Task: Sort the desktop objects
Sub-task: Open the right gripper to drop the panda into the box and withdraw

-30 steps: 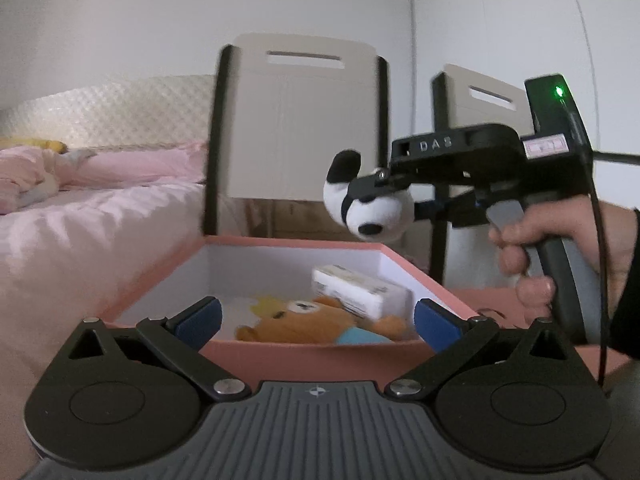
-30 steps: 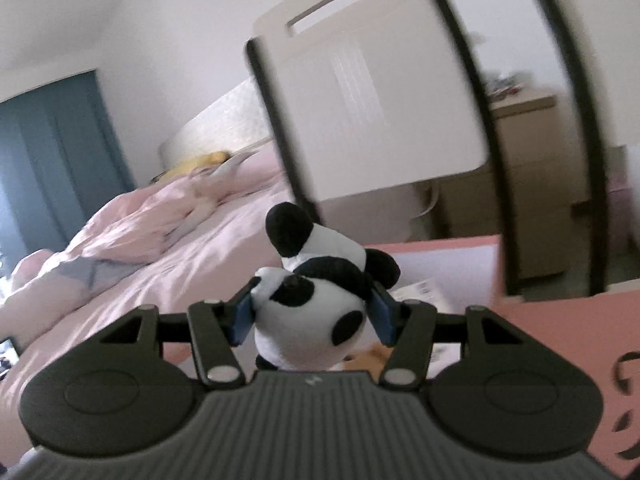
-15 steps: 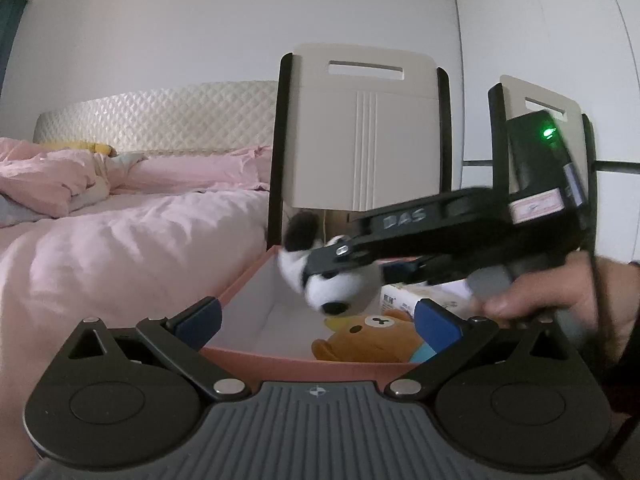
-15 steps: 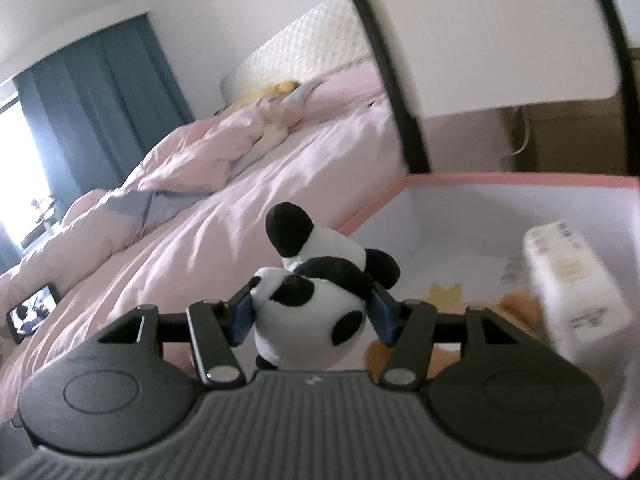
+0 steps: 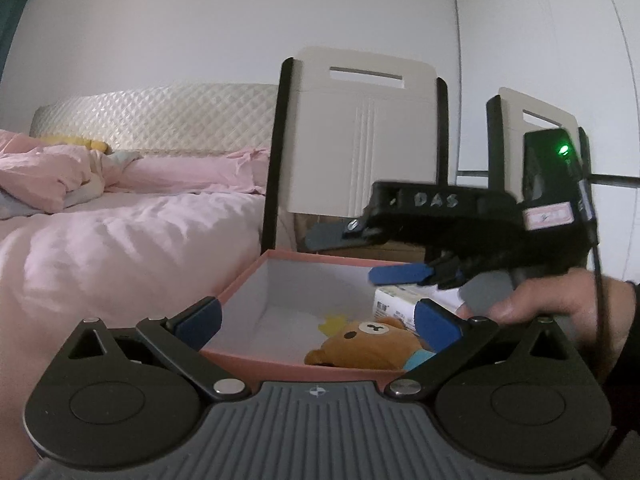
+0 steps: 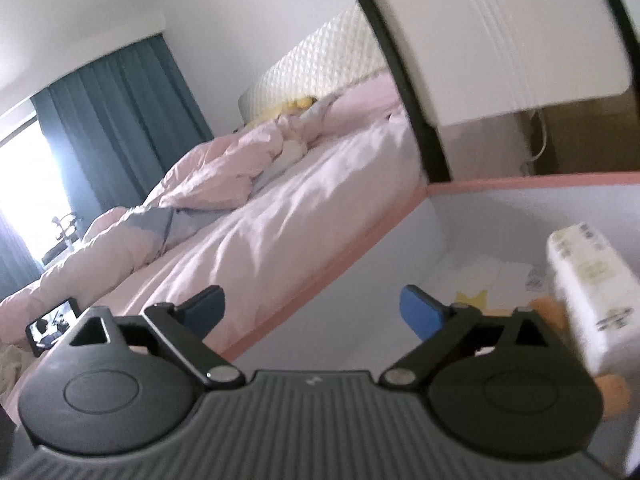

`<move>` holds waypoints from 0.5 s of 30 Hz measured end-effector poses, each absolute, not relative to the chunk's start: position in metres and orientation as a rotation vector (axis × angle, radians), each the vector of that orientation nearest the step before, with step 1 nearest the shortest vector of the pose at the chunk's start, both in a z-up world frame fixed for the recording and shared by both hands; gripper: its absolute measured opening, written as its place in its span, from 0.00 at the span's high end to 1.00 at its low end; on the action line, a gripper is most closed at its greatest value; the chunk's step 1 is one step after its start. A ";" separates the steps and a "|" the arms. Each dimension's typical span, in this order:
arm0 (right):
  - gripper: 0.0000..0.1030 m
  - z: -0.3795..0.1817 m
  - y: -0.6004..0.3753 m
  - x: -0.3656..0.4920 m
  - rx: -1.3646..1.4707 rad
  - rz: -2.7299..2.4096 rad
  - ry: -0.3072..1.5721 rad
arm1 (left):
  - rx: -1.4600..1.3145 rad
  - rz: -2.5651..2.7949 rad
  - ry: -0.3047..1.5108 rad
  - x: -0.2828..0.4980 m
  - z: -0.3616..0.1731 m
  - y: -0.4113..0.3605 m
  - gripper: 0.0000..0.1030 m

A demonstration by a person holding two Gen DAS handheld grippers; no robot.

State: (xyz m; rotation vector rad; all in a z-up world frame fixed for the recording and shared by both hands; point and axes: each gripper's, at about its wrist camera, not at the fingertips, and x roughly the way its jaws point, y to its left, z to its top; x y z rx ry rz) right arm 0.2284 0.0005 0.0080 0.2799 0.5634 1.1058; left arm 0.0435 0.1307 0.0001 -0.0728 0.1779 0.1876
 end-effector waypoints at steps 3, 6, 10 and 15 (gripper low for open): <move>0.05 0.013 -0.017 0.224 0.279 1.058 0.524 | -0.060 0.182 0.179 0.045 -0.001 0.127 0.00; 0.05 0.017 -0.038 0.218 0.263 1.000 0.491 | -0.056 0.166 0.176 0.045 -0.001 0.124 0.00; 0.02 0.018 -0.064 0.206 0.209 0.906 0.450 | -0.045 0.148 0.180 0.046 -0.003 0.119 0.00; 0.00 0.017 -0.092 0.189 0.121 0.786 0.404 | -0.030 0.134 0.182 0.046 -0.005 0.113 0.00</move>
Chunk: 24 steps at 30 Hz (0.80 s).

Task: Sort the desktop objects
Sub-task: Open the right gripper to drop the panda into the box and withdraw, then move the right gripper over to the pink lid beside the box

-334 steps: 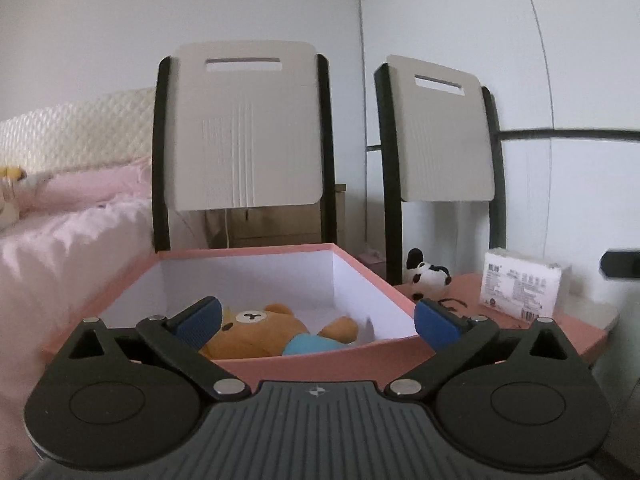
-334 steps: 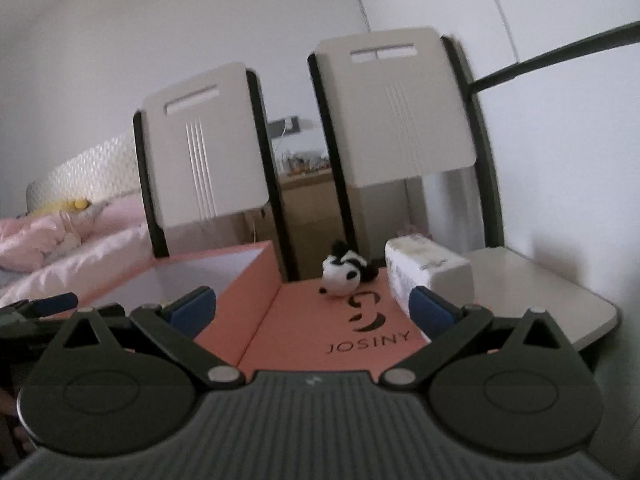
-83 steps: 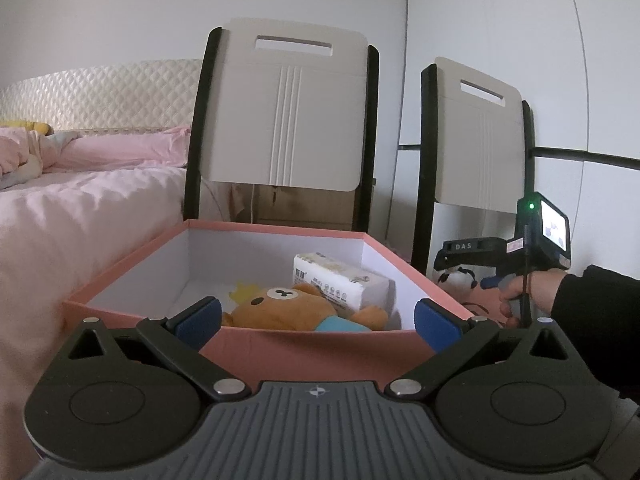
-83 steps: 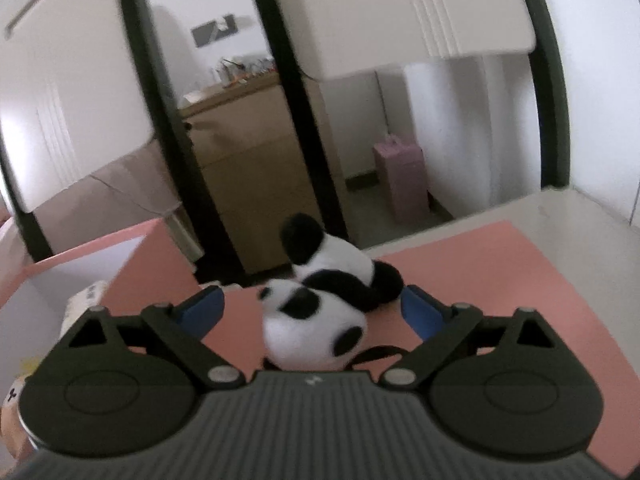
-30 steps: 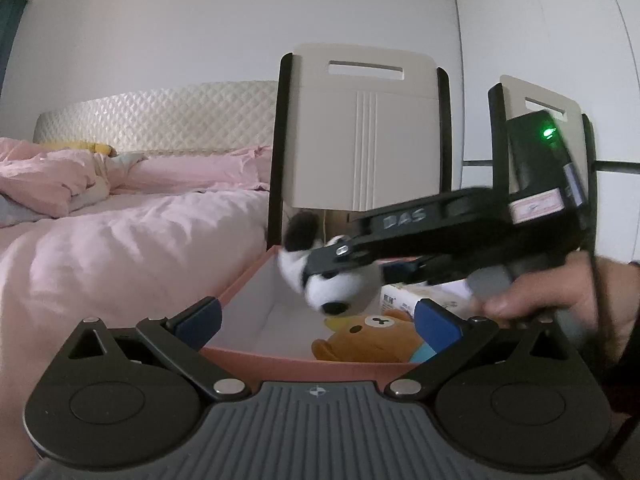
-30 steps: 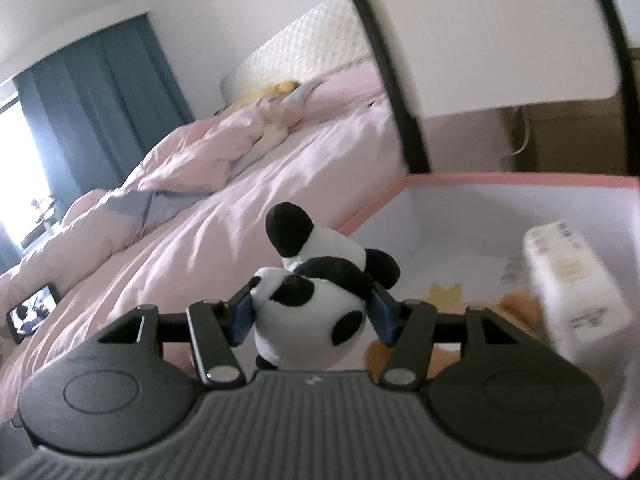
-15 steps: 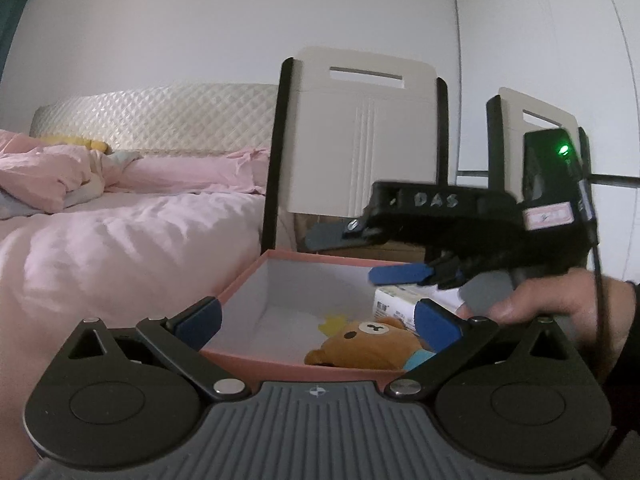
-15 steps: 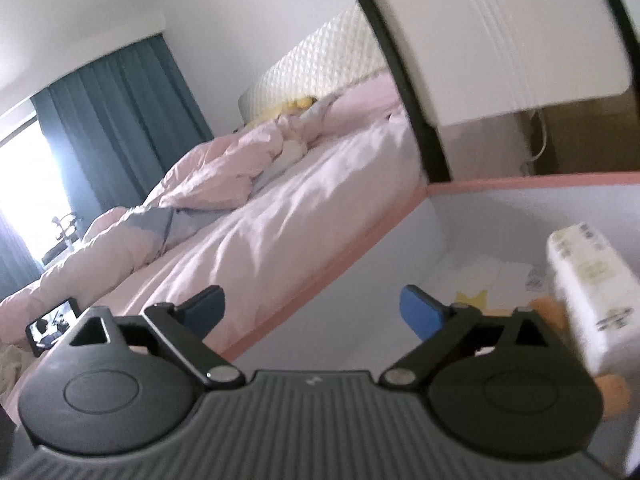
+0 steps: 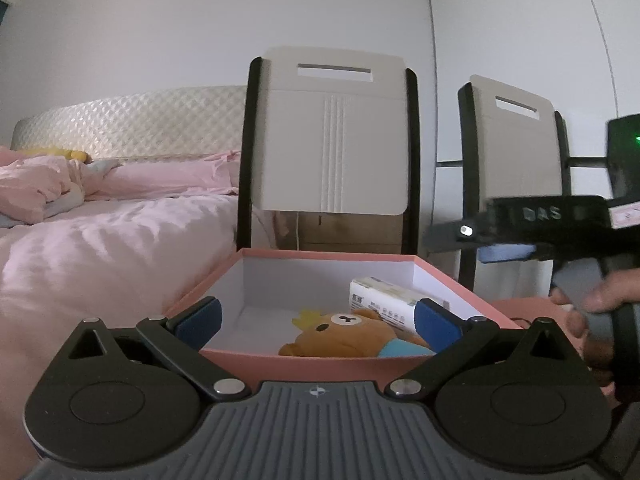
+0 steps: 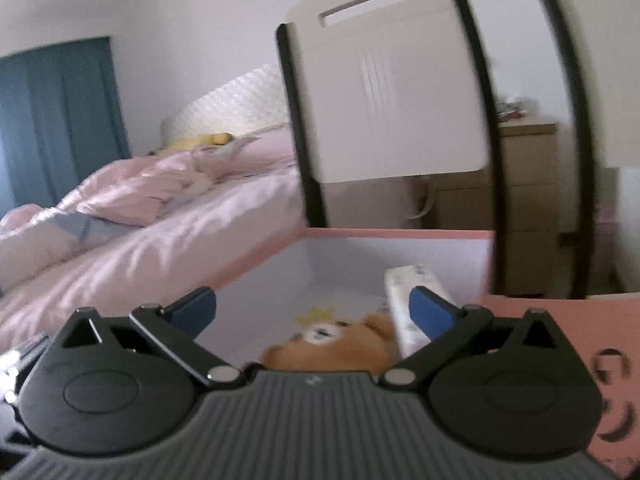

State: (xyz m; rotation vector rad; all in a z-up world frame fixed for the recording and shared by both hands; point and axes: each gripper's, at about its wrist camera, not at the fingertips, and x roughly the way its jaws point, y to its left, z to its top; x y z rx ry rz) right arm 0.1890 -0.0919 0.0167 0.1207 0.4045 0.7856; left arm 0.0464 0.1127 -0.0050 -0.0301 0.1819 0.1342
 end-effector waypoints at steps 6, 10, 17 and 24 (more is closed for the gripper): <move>0.00 0.011 -0.119 0.174 0.083 0.684 0.380 | -0.020 0.120 0.185 0.046 -0.007 0.108 0.00; 0.00 0.008 -0.131 0.162 0.066 0.620 0.339 | -0.021 0.116 0.185 0.046 -0.007 0.107 0.00; 0.00 -0.011 -0.152 0.144 0.091 0.524 0.345 | -0.027 0.108 0.186 0.046 -0.008 0.106 0.00; 0.00 -0.012 -0.154 0.132 0.114 0.510 0.319 | -0.024 0.095 0.185 0.046 -0.008 0.103 0.00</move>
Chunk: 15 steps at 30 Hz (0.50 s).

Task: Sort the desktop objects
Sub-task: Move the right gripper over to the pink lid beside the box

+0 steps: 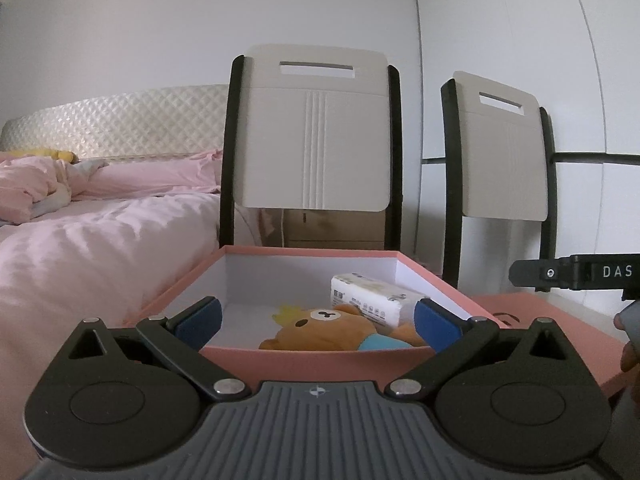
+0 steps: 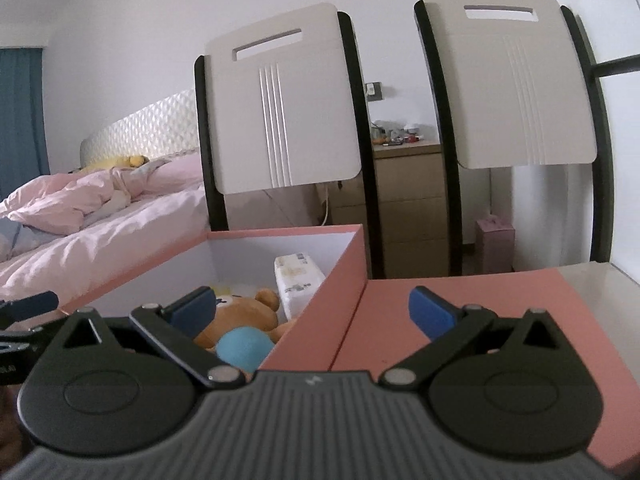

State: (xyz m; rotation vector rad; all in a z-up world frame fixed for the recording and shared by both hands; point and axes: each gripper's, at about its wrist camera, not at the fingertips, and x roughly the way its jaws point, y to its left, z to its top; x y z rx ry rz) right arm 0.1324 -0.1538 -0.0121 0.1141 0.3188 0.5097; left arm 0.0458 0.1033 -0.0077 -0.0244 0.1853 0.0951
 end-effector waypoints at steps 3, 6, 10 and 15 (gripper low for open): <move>0.00 -0.014 -0.152 0.131 0.114 0.517 0.327 | -0.022 0.091 0.186 0.045 -0.008 0.102 0.00; 0.00 -0.015 -0.153 0.131 0.111 0.514 0.329 | -0.025 0.091 0.187 0.046 -0.009 0.103 0.00; 0.00 -0.016 -0.156 0.132 0.118 0.501 0.338 | -0.028 0.091 0.187 0.045 -0.008 0.103 0.00; 0.00 -0.017 -0.156 0.133 0.124 0.497 0.339 | -0.026 0.088 0.188 0.045 -0.008 0.102 0.00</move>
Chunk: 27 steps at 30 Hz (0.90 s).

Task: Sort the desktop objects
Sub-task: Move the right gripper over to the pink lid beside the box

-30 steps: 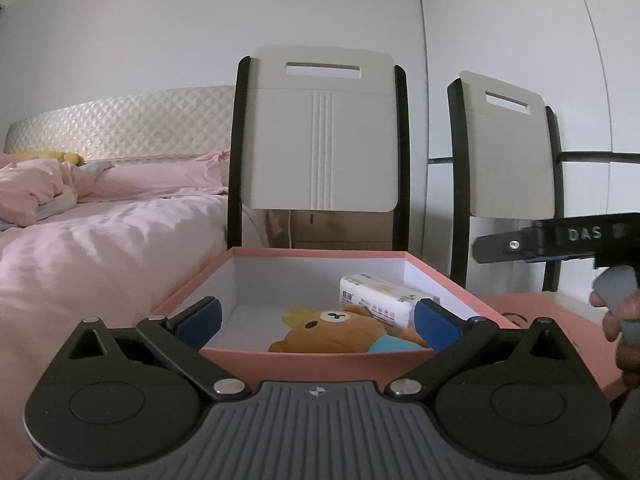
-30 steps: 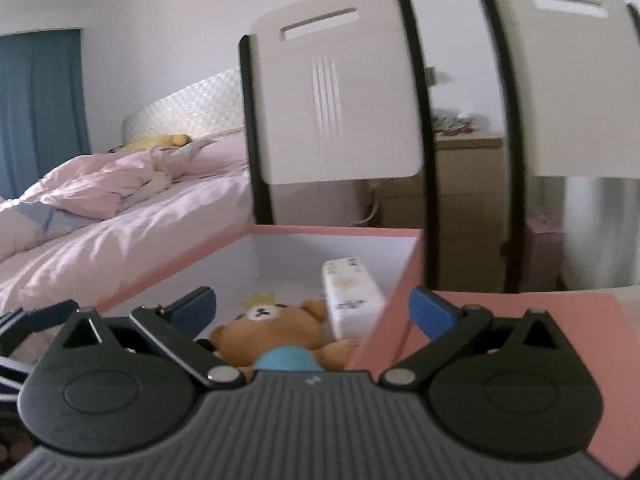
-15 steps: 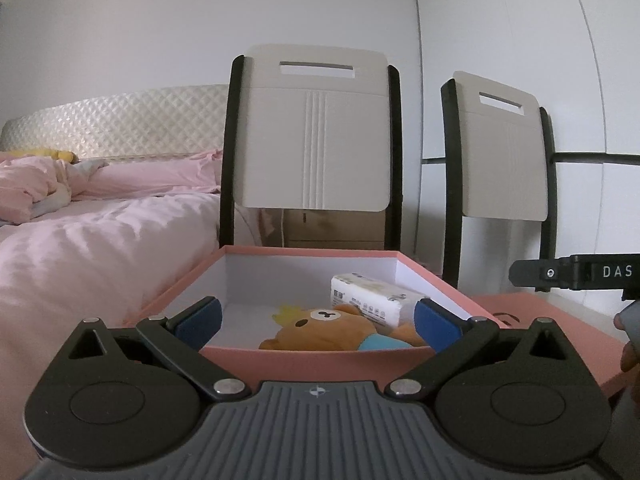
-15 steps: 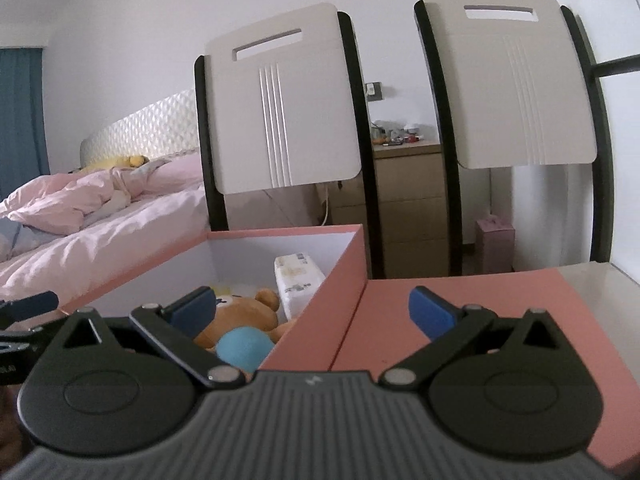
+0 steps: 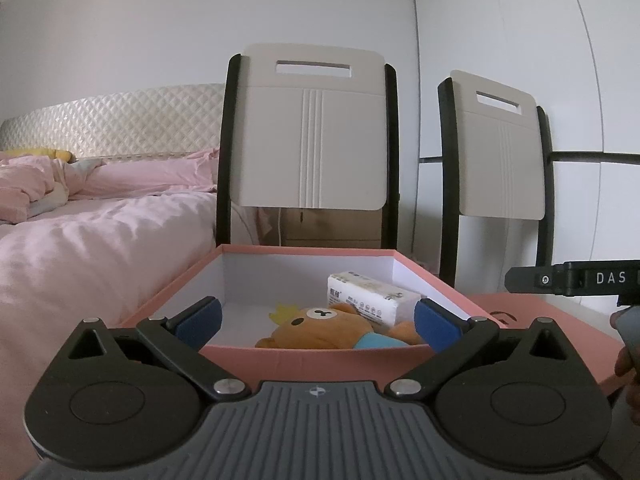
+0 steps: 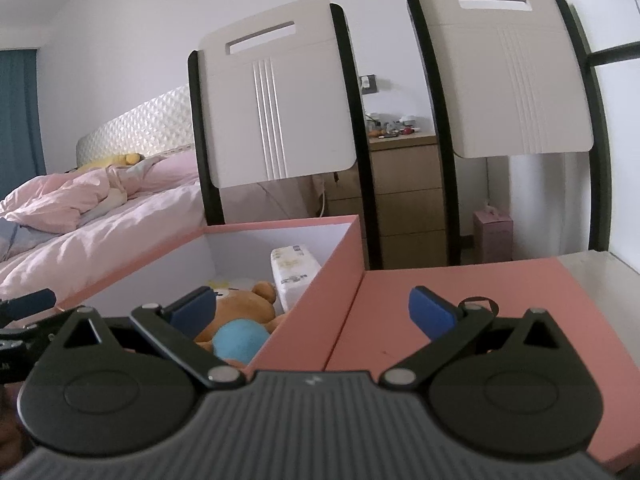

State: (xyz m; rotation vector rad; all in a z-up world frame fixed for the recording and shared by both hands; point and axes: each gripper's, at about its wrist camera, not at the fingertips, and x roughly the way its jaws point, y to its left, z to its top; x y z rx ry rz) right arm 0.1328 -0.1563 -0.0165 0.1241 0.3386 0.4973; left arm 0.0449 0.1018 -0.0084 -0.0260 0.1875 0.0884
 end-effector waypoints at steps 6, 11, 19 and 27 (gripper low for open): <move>0.00 -0.017 -0.157 0.133 0.127 0.496 0.341 | -0.025 0.087 0.189 0.045 -0.009 0.102 0.00; 0.00 -0.017 -0.158 0.134 0.129 0.493 0.345 | -0.025 0.085 0.190 0.045 -0.009 0.101 0.00; 0.00 -0.016 -0.165 0.135 0.140 0.488 0.357 | -0.024 0.077 0.195 0.046 -0.010 0.100 0.00; 0.00 -0.012 -0.196 0.128 0.157 0.460 0.411 | -0.027 0.045 0.198 0.045 -0.012 0.096 0.00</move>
